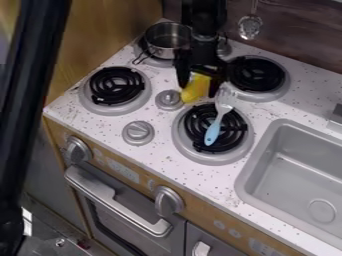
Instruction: Take the yellow object and put on the upper right burner
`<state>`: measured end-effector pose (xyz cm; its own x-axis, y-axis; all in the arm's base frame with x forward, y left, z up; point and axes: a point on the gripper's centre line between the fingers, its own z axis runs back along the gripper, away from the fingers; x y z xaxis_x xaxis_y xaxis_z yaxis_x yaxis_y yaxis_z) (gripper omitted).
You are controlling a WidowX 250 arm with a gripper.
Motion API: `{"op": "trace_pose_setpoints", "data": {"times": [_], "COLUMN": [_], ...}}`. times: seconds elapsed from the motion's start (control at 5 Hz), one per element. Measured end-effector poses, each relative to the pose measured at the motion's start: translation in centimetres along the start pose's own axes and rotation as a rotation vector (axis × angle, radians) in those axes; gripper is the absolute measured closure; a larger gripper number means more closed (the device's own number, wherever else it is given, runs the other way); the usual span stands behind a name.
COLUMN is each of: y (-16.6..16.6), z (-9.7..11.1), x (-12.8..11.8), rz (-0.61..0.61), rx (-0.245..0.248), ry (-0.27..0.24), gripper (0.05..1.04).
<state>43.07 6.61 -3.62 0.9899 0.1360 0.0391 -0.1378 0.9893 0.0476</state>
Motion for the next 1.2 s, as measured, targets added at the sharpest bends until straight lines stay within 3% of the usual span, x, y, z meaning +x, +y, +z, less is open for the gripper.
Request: {"op": "trace_pose_setpoints", "data": {"times": [0.2, 0.4, 0.6, 0.8, 1.0, 1.2], "y": [-0.1, -0.2, 0.1, 0.3, -0.5, -1.8], "z": [-1.0, -1.2, -1.5, -1.4, -0.5, 2.3], "x": [0.0, -0.3, -0.5, -0.6, 0.1, 2.3], "rz": [-0.004, 0.001, 0.006, -0.004, -0.012, -0.024], "rx": [-0.006, -0.010, -0.005, 0.010, -0.002, -0.012], "ry": [0.017, 0.020, 0.020, 0.006, -0.042, -0.133], "gripper": [0.118, 0.393, 0.522, 0.522, 0.522, 0.522]}}
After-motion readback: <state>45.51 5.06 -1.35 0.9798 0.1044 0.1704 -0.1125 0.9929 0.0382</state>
